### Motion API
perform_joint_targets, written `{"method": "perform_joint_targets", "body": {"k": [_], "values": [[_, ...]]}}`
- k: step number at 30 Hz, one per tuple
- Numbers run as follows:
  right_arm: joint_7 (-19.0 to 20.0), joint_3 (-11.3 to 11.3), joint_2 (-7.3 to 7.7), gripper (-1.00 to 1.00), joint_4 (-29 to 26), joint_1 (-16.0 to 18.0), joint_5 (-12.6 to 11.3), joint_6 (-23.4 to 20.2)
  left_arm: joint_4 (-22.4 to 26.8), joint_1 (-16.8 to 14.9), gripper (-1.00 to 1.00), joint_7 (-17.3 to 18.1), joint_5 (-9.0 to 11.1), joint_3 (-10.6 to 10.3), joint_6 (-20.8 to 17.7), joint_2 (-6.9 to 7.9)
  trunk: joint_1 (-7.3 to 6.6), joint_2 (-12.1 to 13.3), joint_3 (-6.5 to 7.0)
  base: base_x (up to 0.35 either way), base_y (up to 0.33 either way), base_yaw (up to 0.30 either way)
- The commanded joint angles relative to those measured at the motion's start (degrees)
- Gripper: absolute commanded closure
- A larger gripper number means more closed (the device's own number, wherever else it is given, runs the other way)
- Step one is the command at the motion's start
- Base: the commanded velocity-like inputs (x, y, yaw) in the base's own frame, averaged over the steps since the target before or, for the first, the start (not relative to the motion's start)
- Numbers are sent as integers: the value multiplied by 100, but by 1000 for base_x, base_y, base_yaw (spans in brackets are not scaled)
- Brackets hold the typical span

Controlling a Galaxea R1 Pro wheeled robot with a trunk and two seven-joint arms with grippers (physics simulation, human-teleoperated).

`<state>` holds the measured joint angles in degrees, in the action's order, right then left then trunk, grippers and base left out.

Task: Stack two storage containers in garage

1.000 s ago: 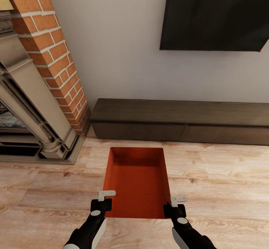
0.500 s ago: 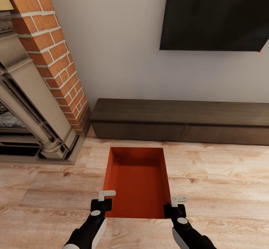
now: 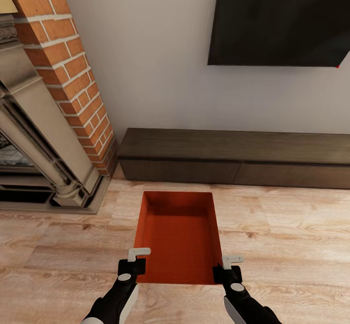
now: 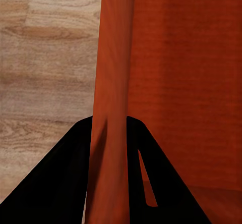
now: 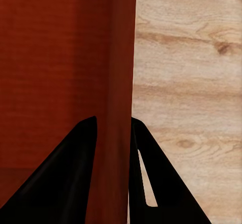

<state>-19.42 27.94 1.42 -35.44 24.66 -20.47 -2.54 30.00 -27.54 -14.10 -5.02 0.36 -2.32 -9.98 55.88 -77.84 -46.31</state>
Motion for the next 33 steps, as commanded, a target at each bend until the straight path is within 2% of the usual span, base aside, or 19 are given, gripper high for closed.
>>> {"method": "perform_joint_targets", "body": {"k": [1,33], "values": [[173,-82,141,100,-33,13,34,244,-1,3,100,-84,-61,117,-32,8,0,-3,-5,0,0,0],[175,-86,147,100,-33,13,34,231,1,3,100,-84,-52,117,-27,6,0,-3,-5,0,0,0]]}}
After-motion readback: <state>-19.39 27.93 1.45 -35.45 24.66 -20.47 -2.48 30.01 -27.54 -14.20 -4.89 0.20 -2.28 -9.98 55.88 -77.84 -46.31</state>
